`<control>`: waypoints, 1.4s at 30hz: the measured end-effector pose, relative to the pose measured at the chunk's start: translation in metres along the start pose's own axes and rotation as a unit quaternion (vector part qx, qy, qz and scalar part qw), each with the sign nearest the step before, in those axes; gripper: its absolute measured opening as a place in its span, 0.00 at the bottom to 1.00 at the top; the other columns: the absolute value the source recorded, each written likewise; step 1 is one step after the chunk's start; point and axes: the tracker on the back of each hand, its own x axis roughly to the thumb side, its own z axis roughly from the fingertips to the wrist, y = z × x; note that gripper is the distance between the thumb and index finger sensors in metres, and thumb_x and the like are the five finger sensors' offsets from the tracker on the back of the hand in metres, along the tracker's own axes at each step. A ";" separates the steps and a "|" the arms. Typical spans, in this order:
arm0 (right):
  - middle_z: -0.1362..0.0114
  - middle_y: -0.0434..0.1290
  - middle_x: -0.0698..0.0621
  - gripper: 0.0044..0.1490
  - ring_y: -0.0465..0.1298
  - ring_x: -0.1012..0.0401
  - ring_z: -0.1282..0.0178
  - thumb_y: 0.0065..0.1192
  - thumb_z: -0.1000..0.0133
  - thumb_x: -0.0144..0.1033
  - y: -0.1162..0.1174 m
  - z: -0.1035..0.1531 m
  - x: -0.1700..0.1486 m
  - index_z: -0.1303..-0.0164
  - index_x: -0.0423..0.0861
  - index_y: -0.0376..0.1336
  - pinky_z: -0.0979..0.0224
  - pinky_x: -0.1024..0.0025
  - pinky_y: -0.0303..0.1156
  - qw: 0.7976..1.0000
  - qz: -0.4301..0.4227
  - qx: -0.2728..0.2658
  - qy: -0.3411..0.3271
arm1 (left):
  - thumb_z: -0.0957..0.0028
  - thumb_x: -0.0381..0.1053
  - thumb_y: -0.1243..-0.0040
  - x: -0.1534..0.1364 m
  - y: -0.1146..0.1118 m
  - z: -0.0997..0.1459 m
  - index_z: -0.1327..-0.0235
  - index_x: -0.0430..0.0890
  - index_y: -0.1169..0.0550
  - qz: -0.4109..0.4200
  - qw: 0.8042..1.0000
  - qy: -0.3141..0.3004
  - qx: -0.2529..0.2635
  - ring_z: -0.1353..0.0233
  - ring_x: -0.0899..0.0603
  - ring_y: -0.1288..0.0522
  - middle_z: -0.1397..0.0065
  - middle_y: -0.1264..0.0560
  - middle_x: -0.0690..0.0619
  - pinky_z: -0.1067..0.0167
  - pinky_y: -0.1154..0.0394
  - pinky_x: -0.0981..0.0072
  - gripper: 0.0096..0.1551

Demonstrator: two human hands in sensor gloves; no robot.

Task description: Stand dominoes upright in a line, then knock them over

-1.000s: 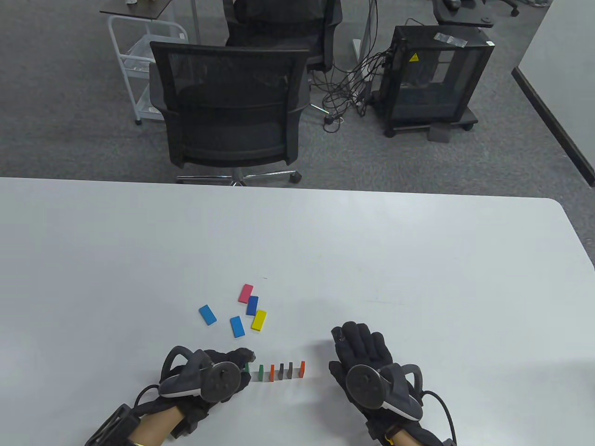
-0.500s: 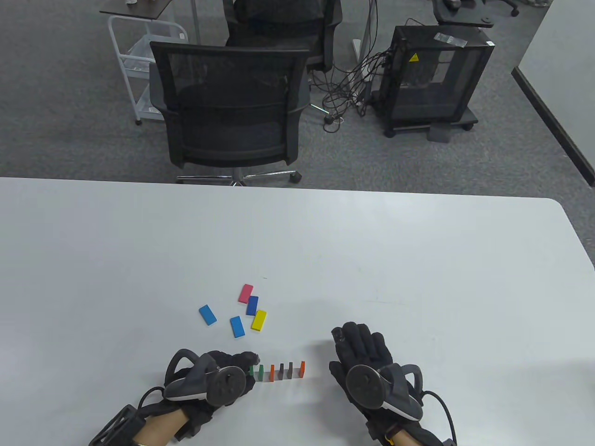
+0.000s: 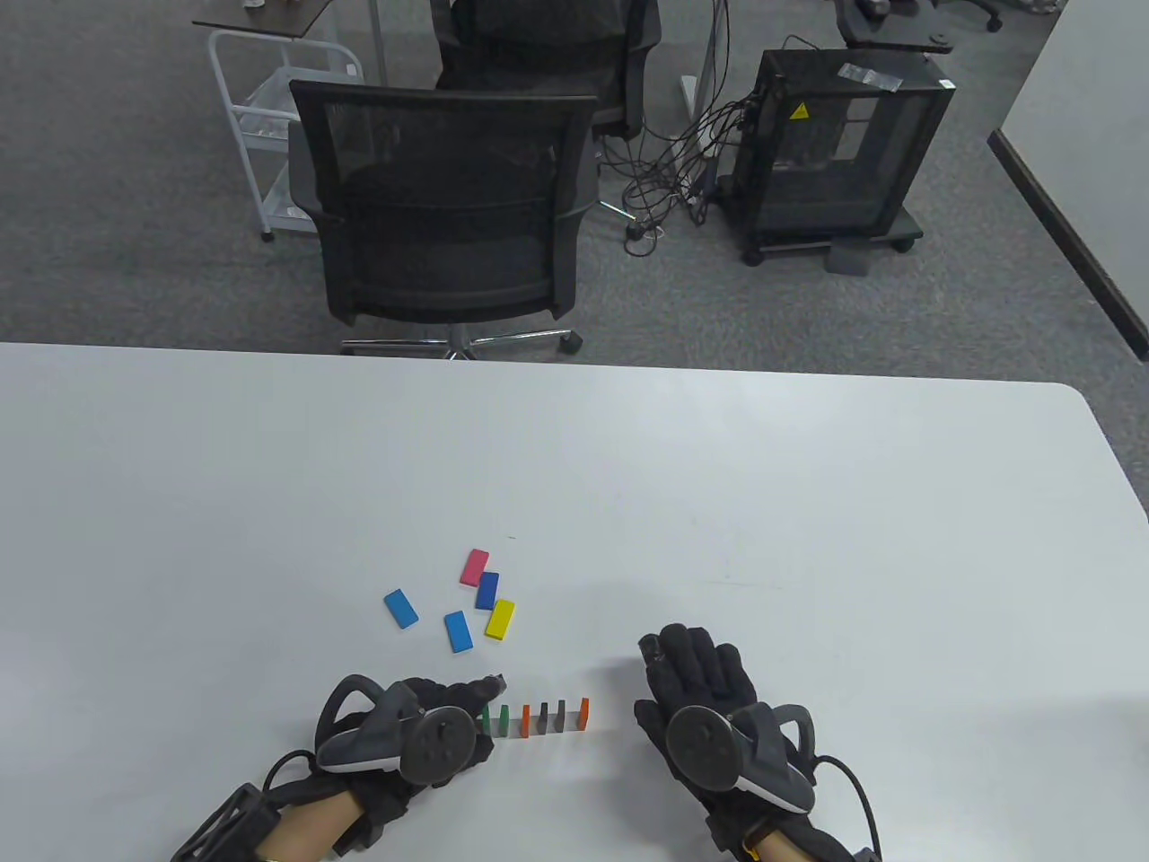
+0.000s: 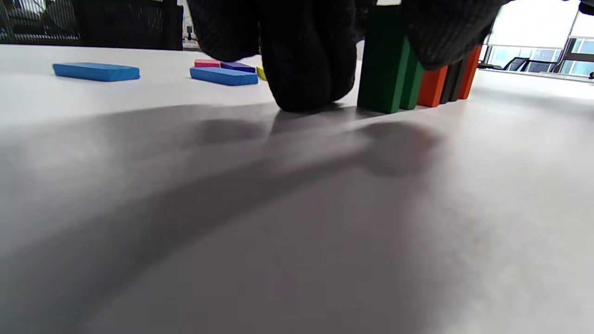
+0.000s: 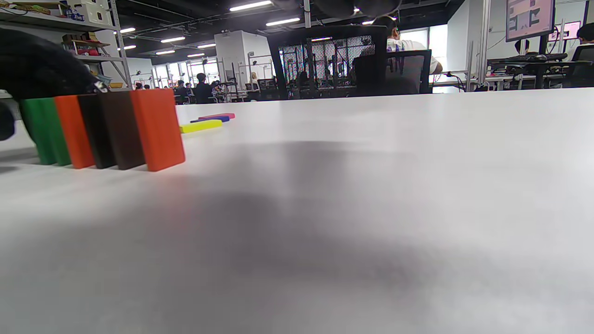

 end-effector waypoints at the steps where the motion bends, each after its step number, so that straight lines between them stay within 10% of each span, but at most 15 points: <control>1: 0.12 0.47 0.39 0.43 0.51 0.42 0.13 0.39 0.36 0.51 0.000 0.000 0.000 0.12 0.42 0.48 0.15 0.46 0.43 1.000 0.000 0.000 0.000 | 0.31 0.62 0.44 -0.001 0.000 0.000 0.12 0.39 0.37 0.006 1.000 -0.002 -0.003 0.29 0.46 0.21 0.22 0.22 0.46 0.23 0.31 0.52 0.42; 15: 0.12 0.47 0.39 0.43 0.51 0.42 0.13 0.38 0.36 0.51 0.000 0.000 0.000 0.12 0.42 0.48 0.15 0.46 0.43 1.000 -0.007 -0.005 -0.002 | 0.28 0.58 0.46 -0.044 0.033 0.009 0.11 0.42 0.36 0.017 0.990 0.138 0.004 0.24 0.39 0.24 0.17 0.27 0.39 0.20 0.36 0.43 0.38; 27: 0.12 0.48 0.39 0.43 0.52 0.42 0.13 0.39 0.37 0.51 0.001 0.001 0.003 0.13 0.42 0.48 0.15 0.46 0.44 1.000 -0.007 -0.004 -0.009 | 0.30 0.62 0.47 -0.105 0.034 -0.047 0.16 0.39 0.28 -0.016 0.950 0.305 -0.061 0.36 0.43 0.17 0.29 0.18 0.42 0.27 0.29 0.47 0.38; 42: 0.12 0.48 0.39 0.43 0.52 0.42 0.13 0.39 0.37 0.51 0.002 0.001 0.003 0.13 0.42 0.49 0.15 0.46 0.44 1.000 -0.004 0.006 -0.008 | 0.32 0.59 0.41 -0.104 0.023 -0.076 0.14 0.40 0.31 -0.075 0.935 0.324 -0.121 0.41 0.46 0.16 0.33 0.18 0.45 0.28 0.29 0.51 0.39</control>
